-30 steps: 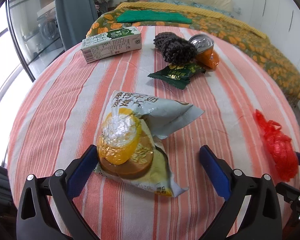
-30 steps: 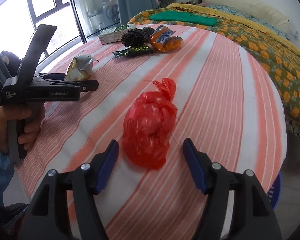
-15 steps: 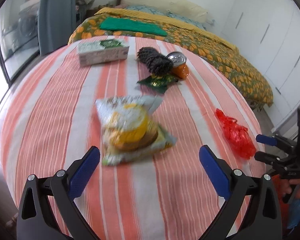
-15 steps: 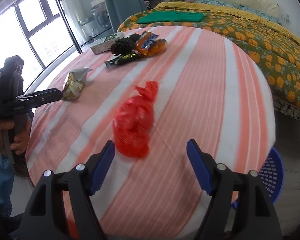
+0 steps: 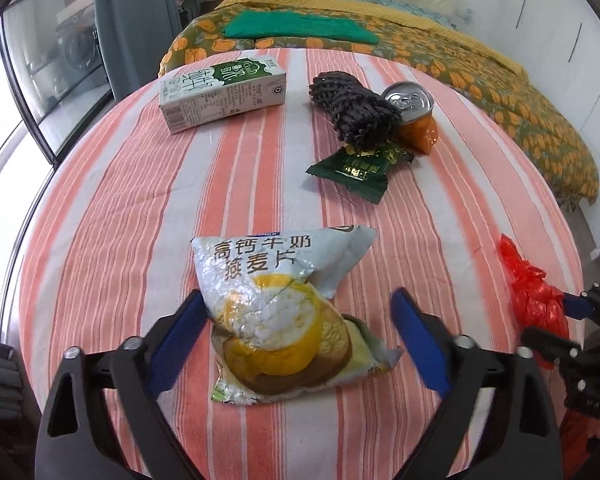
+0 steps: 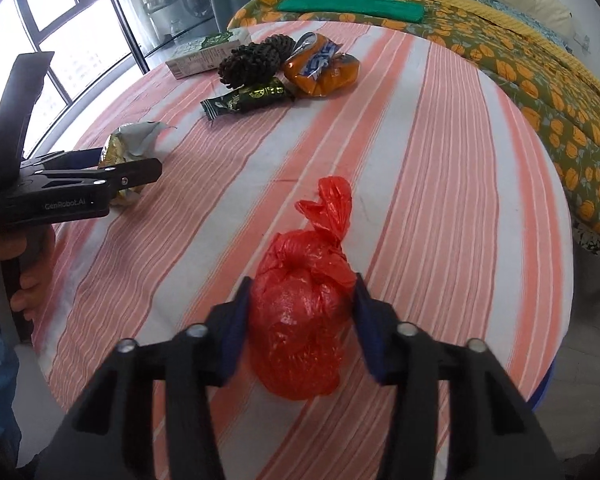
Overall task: Collect trash
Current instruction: 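Grasp the red plastic bag with the right tool while the left tool grasps the oat snack bag, then carry the red bag and oat snack bag to the wastebasket and release both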
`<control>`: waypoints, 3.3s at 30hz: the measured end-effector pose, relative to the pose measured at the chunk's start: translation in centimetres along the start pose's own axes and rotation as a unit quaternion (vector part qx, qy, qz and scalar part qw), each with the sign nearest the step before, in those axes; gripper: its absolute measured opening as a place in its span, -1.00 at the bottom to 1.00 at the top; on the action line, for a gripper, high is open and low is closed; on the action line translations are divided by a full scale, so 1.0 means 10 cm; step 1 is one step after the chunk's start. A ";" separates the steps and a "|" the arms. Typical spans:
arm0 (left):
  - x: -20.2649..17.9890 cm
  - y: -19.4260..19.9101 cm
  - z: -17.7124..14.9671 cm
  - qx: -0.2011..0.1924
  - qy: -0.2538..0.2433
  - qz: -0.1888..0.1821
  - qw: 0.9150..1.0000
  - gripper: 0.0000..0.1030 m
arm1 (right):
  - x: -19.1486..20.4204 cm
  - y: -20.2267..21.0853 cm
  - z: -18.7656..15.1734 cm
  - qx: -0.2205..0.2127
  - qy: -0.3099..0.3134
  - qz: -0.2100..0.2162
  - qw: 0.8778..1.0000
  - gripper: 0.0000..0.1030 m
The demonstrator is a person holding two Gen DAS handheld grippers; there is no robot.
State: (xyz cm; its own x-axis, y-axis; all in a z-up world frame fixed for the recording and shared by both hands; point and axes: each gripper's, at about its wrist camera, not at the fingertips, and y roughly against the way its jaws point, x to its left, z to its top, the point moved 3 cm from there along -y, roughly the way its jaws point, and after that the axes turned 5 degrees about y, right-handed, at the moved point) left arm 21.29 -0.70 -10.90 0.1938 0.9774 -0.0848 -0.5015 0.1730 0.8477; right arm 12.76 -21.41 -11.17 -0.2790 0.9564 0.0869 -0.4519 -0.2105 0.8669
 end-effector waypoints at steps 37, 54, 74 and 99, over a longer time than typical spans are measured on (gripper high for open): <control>-2.88 0.53 -0.72 0.002 -0.161 -0.196 0.967 -0.21 | -1.66 1.25 -1.15 -0.093 -0.128 -0.051 0.986 -0.15; -4.36 -0.18 -0.83 0.055 -0.194 -0.203 0.958 -0.20 | -3.16 1.01 -1.74 -0.056 -0.252 -0.090 0.962 -0.15; -4.98 -1.41 -1.06 0.131 -0.199 -0.159 0.958 -0.18 | -3.99 0.08 -1.99 0.021 -0.300 -0.041 0.953 -0.15; -4.58 -0.69 -1.10 0.083 -0.180 -0.209 0.958 0.51 | -4.04 0.63 -1.79 -0.071 -0.348 -0.110 0.928 0.58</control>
State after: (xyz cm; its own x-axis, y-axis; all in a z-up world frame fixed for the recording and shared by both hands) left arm 6.61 -45.32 -18.56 0.6410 0.7169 -0.2742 -0.1814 0.4886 0.8534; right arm 6.03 -64.97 -18.03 0.4266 0.8680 0.2542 -0.5532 0.0280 0.8326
